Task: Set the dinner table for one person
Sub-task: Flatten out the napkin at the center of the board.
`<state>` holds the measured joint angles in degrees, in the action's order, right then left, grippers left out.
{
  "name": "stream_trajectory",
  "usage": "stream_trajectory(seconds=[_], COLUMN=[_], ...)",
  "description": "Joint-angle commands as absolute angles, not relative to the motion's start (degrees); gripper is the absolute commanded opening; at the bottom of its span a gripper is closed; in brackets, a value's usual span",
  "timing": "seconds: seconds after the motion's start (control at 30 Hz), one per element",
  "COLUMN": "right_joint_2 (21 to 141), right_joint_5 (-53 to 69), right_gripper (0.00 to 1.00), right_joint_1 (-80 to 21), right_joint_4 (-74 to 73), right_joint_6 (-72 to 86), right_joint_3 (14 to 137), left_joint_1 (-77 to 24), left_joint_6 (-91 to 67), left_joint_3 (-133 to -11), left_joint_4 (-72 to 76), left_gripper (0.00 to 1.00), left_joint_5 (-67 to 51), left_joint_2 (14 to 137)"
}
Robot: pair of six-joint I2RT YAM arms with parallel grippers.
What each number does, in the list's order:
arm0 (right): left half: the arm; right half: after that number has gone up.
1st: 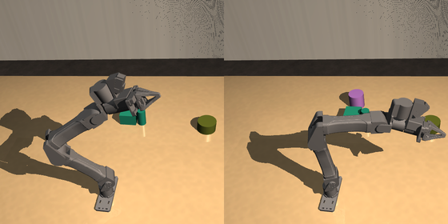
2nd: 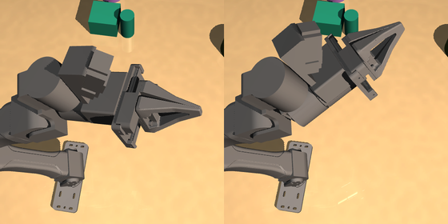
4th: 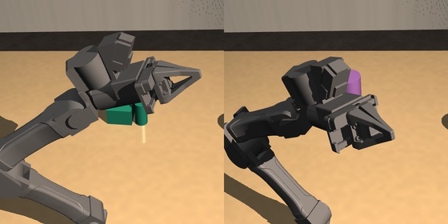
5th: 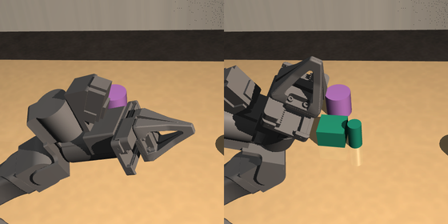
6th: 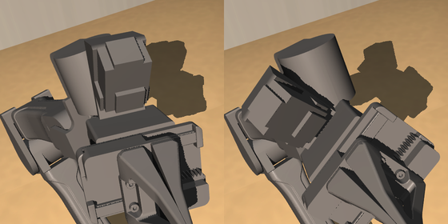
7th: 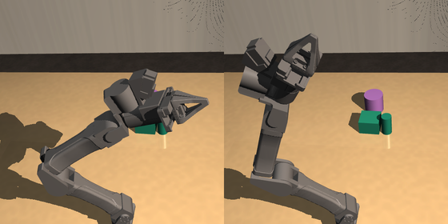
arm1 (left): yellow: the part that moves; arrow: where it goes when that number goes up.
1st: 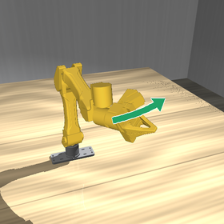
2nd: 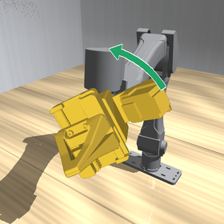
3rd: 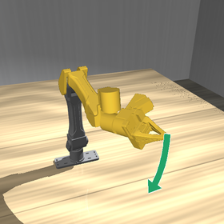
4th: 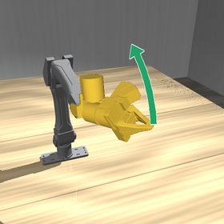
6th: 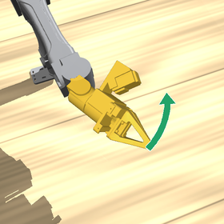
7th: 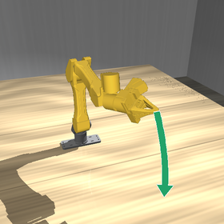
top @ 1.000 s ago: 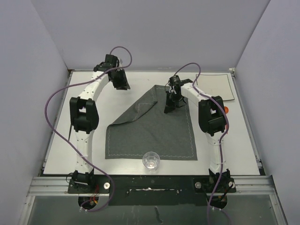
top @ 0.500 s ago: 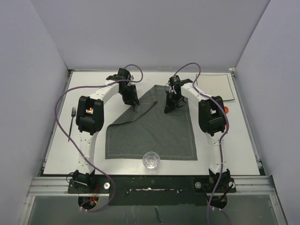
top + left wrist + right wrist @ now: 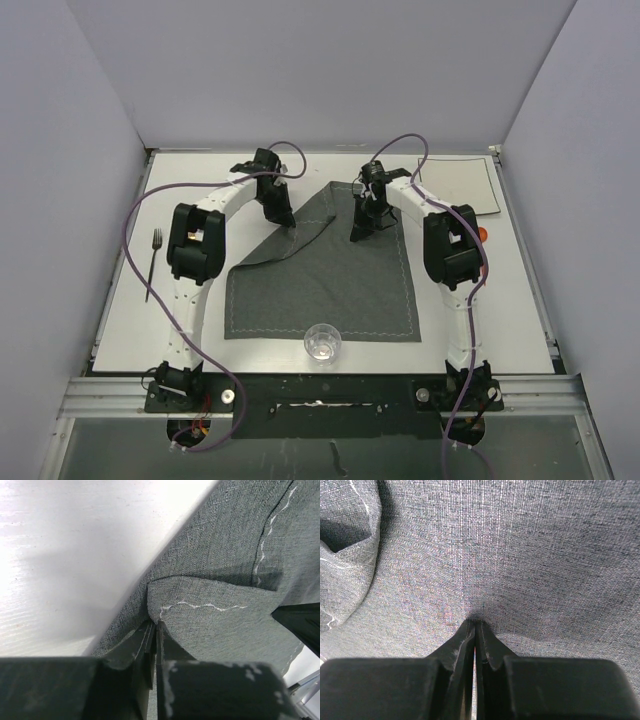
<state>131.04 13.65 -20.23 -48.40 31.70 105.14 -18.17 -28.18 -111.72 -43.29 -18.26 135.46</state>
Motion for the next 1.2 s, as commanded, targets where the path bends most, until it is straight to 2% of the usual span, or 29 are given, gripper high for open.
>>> stream_trajectory(seconds=[0.0,0.3,0.6,0.9,1.07,1.17], right_joint_2=[131.6,131.6,131.1,131.0,131.4,131.3], right_joint_5=[11.7,12.3,11.9,11.3,10.9,10.6], right_gripper=[0.00,0.00,0.00,0.00,0.00,0.00], right_joint_1=[-19.9,-19.5,-18.8,-18.3,-18.2,-18.2], right_joint_4=[-50.0,-49.6,-49.6,-49.3,-49.5,-49.5], right_joint_6=[30.1,30.1,29.9,30.2,30.4,30.7], right_joint_3=[104.4,103.5,102.2,101.4,101.5,101.4], left_joint_1=[-18.1,-15.0,-8.4,-3.5,-2.4,-2.0], left_joint_6=[-27.6,-24.5,-22.1,-23.8,-24.0,-24.0], left_joint_3=[-114.7,-123.8,-143.3,-143.7,-143.5,-142.4], left_joint_4=[-42.2,-48.0,-56.5,-53.4,-51.0,-48.7], left_gripper=[0.00,0.00,0.00,0.00,0.05,0.19], left_joint_5=[-18.6,-17.2,-17.1,-17.6,-17.6,-16.5], left_joint_2=[136.8,137.3,145.0,148.8,149.8,148.7])
